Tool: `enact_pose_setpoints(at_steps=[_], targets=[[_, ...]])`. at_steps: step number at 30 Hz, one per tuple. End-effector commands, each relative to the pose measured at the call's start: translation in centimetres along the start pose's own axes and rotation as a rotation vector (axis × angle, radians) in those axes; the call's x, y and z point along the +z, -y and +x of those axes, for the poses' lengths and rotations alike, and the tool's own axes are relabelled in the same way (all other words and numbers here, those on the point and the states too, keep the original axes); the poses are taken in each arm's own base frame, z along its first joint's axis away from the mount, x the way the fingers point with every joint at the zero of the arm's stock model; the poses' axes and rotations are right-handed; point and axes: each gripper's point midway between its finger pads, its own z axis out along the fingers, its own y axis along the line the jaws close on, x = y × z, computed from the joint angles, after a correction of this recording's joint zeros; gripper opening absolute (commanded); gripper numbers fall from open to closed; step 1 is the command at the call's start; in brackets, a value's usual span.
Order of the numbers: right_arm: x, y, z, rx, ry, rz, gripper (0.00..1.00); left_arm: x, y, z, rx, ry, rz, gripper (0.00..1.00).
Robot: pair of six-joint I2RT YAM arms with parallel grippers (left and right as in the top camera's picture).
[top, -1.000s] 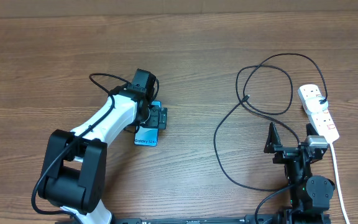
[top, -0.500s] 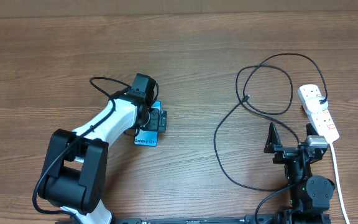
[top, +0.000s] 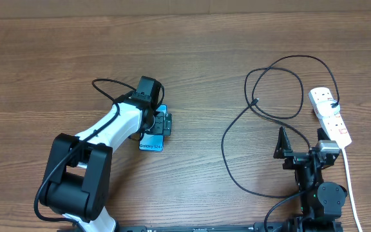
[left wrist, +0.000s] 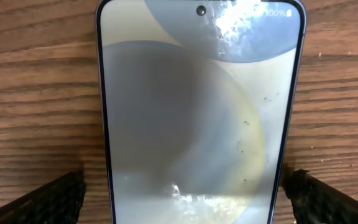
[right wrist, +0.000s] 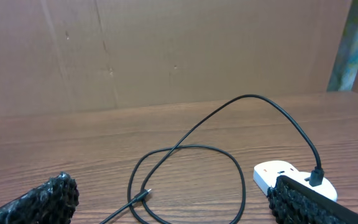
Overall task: Plug charger to phone and switch on socket
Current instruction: 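Lower the left gripper onto the phone and close on its sides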
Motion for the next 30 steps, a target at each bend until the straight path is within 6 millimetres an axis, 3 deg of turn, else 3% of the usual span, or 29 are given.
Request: enact_pose_setpoints(at_steps=[1, 30], targets=[[0.02, 0.12, 0.15, -0.002, 0.004, 0.008, 1.0, 0.72, -0.31, 0.63, -0.009, -0.021, -0.019, 1.0], [0.02, 0.12, 0.15, -0.002, 0.004, 0.008, 1.0, 0.7, -0.38, 1.4, -0.009, -0.053, -0.019, 0.99]])
